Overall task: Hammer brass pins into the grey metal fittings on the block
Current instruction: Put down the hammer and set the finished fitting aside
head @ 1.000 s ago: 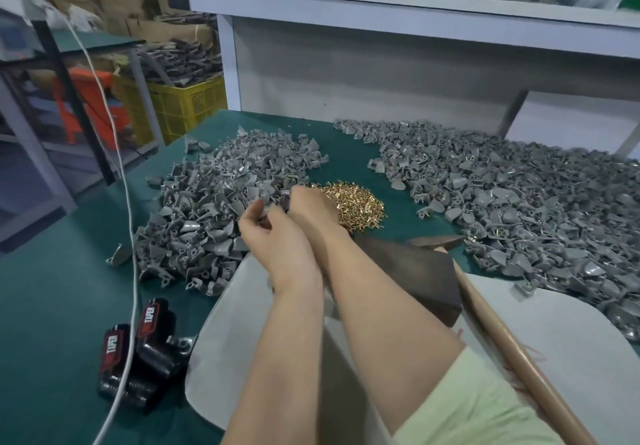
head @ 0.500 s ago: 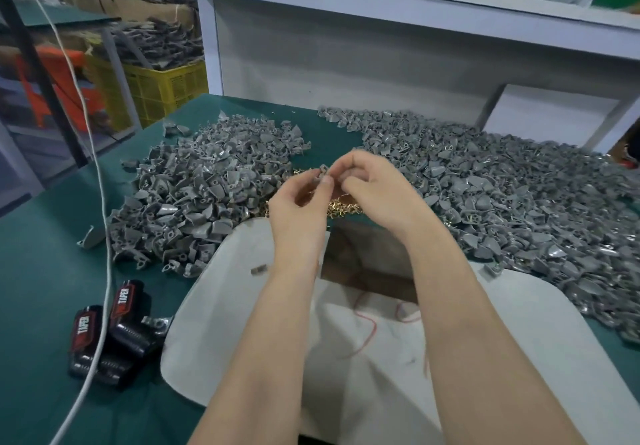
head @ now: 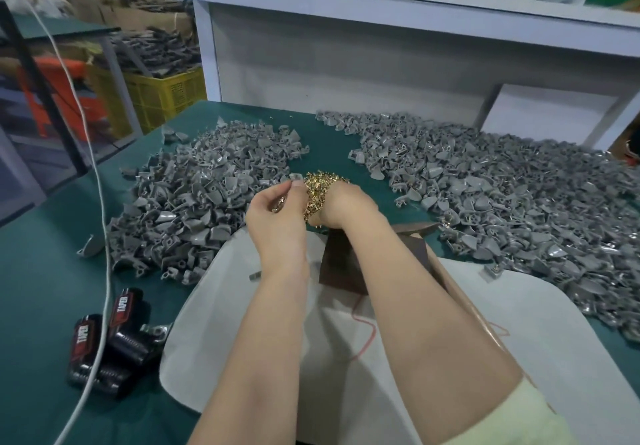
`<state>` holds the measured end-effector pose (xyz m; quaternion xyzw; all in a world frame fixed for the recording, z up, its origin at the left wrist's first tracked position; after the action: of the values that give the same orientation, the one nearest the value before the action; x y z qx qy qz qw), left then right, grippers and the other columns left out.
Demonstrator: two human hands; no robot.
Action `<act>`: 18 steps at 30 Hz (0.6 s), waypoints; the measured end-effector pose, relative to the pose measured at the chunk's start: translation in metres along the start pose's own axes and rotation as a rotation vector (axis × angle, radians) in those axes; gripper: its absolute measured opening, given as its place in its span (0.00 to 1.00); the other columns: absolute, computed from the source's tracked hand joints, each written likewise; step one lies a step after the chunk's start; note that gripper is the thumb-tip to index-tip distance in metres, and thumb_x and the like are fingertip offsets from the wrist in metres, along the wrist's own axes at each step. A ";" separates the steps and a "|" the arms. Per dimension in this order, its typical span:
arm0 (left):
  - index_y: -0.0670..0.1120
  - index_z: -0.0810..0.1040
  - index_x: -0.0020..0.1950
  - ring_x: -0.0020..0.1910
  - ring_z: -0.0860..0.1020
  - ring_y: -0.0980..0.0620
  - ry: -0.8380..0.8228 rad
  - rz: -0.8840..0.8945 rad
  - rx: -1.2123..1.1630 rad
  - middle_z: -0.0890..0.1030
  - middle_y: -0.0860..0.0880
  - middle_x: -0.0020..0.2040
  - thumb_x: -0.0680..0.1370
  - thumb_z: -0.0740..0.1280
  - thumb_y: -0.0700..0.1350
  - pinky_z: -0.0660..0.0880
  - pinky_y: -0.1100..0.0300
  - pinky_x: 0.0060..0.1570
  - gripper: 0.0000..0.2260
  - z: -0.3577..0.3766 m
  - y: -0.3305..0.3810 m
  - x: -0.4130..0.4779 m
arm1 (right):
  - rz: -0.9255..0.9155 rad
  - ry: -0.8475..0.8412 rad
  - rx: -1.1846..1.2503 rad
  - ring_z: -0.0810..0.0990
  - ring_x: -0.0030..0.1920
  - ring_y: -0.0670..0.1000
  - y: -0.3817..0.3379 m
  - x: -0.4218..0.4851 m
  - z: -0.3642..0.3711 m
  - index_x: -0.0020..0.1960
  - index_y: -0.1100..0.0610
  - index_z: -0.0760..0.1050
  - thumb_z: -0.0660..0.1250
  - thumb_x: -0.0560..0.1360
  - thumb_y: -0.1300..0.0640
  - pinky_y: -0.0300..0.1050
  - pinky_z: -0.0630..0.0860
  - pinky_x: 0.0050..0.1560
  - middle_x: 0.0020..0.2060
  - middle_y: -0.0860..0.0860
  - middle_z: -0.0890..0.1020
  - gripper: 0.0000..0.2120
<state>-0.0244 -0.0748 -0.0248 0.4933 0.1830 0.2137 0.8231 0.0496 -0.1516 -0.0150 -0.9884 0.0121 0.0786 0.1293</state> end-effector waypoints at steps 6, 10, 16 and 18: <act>0.41 0.72 0.50 0.42 0.78 0.53 0.042 -0.027 -0.124 0.78 0.46 0.44 0.74 0.66 0.32 0.74 0.65 0.43 0.08 0.002 0.003 -0.003 | -0.114 0.003 -0.027 0.74 0.44 0.57 -0.016 0.005 0.009 0.52 0.59 0.77 0.62 0.74 0.62 0.45 0.70 0.42 0.42 0.55 0.74 0.08; 0.49 0.72 0.57 0.40 0.76 0.55 -0.041 -0.020 -0.046 0.76 0.49 0.44 0.75 0.63 0.33 0.75 0.65 0.43 0.15 0.003 0.005 -0.007 | -0.145 0.047 -0.041 0.73 0.43 0.56 -0.013 0.005 0.009 0.45 0.58 0.72 0.60 0.76 0.59 0.46 0.70 0.42 0.43 0.55 0.74 0.04; 0.53 0.80 0.44 0.41 0.76 0.58 -0.113 0.058 0.066 0.80 0.50 0.44 0.77 0.65 0.36 0.72 0.70 0.40 0.11 0.005 0.008 -0.010 | -0.157 0.022 -0.061 0.78 0.51 0.56 -0.013 0.007 0.006 0.57 0.55 0.78 0.62 0.76 0.57 0.45 0.74 0.47 0.53 0.54 0.80 0.11; 0.53 0.80 0.44 0.46 0.78 0.55 -0.110 0.077 0.076 0.81 0.51 0.45 0.78 0.66 0.39 0.74 0.66 0.47 0.10 0.005 0.009 -0.010 | -0.154 -0.008 -0.055 0.78 0.51 0.56 -0.014 0.007 0.006 0.58 0.55 0.77 0.61 0.77 0.58 0.46 0.74 0.48 0.54 0.54 0.80 0.12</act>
<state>-0.0319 -0.0801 -0.0141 0.5419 0.1265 0.2105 0.8038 0.0559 -0.1365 -0.0187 -0.9893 -0.0665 0.0727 0.1078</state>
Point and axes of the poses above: each hand's wrist, its own x-axis towards the middle knuckle, its own z-axis out of the palm, y = z × x, the point moved 1 cm from there along x, towards the middle knuckle
